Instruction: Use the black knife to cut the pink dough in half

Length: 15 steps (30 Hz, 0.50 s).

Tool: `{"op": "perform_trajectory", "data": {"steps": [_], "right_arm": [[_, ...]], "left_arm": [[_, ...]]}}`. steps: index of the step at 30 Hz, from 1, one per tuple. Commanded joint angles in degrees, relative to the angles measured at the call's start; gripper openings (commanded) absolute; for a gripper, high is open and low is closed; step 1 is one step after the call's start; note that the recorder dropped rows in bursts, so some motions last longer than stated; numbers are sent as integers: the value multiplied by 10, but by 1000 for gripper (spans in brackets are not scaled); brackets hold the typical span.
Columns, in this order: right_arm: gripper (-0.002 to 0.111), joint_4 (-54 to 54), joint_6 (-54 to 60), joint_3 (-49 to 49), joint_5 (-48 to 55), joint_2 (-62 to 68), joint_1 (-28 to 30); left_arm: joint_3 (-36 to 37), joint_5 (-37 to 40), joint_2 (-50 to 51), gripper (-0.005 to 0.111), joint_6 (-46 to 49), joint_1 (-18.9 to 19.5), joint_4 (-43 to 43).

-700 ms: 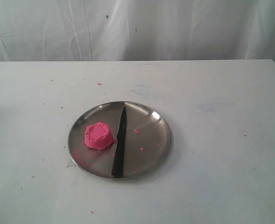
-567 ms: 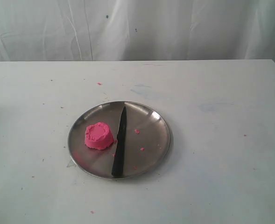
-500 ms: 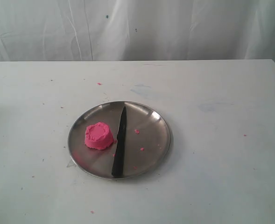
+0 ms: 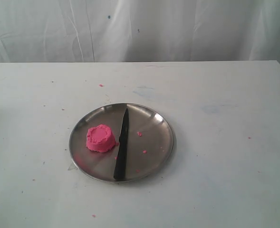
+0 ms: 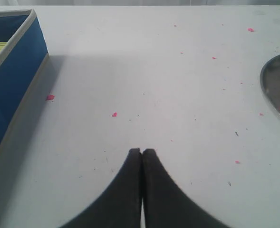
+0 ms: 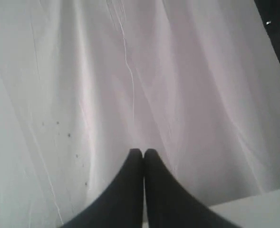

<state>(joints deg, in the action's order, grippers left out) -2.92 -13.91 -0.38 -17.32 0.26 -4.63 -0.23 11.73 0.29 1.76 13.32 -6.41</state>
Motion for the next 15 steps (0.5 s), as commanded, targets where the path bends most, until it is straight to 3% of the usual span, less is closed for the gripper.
{"op": "perform_trajectory", "data": {"steps": [1, 9, 11, 12, 15], "right_arm": [[0, -1, -64, 4, -104, -3, 4], [0, 23, -407, 4, -140, -3, 4], [0, 140, -540, 4, -142, -3, 4], [0, 249, -623, -4, -138, -3, 4], [0, 405, -787, -34, -122, -3, 4]], "left_arm": [[2, -1, -3, 0, -3, -4, -4], [2, -1, -3, 0, -3, -4, -4], [2, -1, -3, 0, -3, -4, -4], [2, -1, -3, 0, -3, -4, -4], [2, -1, -3, 0, -3, -4, -4]]}}
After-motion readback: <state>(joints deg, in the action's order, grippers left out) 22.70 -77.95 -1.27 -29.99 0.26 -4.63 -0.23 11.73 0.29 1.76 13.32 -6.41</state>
